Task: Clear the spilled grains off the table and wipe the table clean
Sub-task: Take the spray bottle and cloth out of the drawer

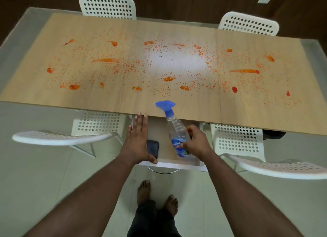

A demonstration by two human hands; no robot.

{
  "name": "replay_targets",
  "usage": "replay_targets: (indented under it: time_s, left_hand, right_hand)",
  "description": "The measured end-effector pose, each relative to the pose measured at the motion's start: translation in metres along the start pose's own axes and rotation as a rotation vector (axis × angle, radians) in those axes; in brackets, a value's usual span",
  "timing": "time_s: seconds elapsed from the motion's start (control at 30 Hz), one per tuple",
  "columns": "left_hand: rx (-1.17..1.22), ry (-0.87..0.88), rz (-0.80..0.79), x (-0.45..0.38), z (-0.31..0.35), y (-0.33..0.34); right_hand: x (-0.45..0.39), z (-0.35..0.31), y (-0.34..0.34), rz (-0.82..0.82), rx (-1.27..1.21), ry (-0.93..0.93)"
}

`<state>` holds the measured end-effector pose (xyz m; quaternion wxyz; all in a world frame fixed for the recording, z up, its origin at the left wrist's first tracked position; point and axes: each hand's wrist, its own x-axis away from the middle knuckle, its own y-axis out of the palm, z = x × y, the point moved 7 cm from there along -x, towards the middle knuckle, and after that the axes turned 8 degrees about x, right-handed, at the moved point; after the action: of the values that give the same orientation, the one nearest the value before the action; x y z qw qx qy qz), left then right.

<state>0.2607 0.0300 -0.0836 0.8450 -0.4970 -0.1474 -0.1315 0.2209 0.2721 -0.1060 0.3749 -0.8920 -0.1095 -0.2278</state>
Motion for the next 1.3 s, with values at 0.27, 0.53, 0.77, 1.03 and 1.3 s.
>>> replay_targets:
  time_s: [0.27,0.53,0.77,1.03,1.3]
  left_hand:
    - [-0.242,0.120,-0.157,-0.023,0.024,0.010]
    - [-0.275,0.077,-0.176,-0.028,0.030,0.015]
    - [-0.276,0.053,-0.184,-0.028,0.029,0.013]
    - [-0.275,0.065,-0.195,-0.028,0.030,0.014]
    - [-0.283,0.053,-0.196,-0.028,0.030,0.015]
  right_hand:
    - [0.001,-0.023,-0.021,0.133,-0.355,-0.124]
    - [-0.022,-0.066,-0.065,0.211,-0.353,-0.231]
    - [-0.027,-0.091,-0.079,0.261,-0.293,-0.316]
    - [-0.045,-0.094,-0.095,0.343,-0.247,-0.315]
    - [-0.059,-0.084,-0.096,0.323,-0.227,-0.275]
